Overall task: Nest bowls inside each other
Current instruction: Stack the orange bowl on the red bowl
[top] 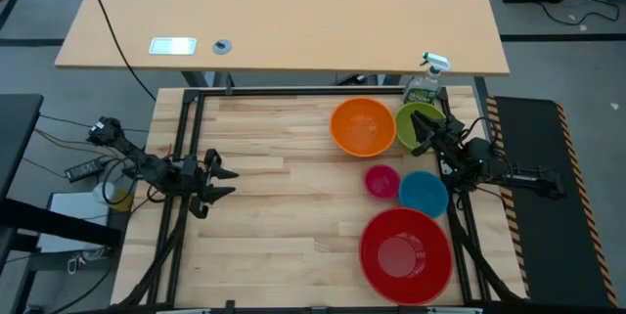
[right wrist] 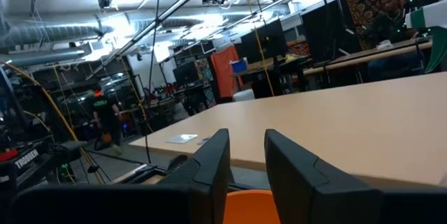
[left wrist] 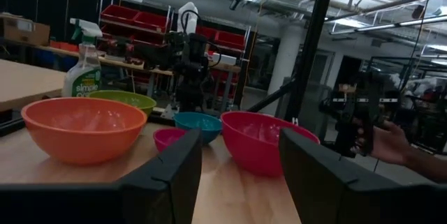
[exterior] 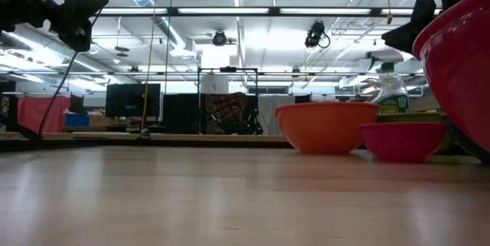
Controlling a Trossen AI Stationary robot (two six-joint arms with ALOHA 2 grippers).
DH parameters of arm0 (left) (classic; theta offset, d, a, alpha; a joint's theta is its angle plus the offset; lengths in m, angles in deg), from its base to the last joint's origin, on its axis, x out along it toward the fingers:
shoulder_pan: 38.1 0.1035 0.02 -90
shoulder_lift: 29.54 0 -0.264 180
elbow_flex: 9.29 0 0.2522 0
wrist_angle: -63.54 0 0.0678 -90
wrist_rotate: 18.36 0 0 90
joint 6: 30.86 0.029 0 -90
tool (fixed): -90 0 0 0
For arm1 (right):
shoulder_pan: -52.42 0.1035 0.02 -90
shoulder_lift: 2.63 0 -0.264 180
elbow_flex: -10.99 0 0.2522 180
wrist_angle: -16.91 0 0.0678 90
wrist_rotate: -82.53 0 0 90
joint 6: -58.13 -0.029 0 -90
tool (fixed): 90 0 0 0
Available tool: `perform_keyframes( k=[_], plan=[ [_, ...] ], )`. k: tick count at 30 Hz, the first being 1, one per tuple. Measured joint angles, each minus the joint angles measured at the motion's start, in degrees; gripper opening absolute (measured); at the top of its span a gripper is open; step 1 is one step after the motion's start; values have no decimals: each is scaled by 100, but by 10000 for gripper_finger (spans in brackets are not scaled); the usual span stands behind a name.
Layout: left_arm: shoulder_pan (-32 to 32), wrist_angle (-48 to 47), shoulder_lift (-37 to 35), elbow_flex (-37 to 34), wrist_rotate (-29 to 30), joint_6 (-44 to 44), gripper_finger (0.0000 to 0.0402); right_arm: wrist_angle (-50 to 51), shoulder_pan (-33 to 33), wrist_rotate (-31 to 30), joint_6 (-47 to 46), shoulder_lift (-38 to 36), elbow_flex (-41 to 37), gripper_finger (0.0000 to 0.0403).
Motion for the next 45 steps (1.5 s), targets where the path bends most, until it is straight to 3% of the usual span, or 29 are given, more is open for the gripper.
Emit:
perform_keyframes(
  k=[7,12,18,28,34,39,45],
  plan=[
    [46,163,25,102,-92,115,192,-859,0,184,-261,-2,0,100],
    [325,-374,171,620,-105,-516,192,-1080,-43,1651,622,119,415,100],
    [758,-1523,900,1506,-125,-837,192,1062,2,1904,448,1733,2112,94],
    [1421,-2242,2161,2704,-59,-336,208,4729,120,606,-494,5099,4760,93],
    [1740,-2371,2463,2868,-20,-194,236,6939,-133,142,-2021,6646,6137,96],
    [2182,-2249,2725,2868,-101,83,247,7599,-541,183,-1521,7607,6796,141],
    [2980,-1793,3079,2870,-1310,249,240,7387,-1783,1146,-713,8585,7281,201]
  ],
)
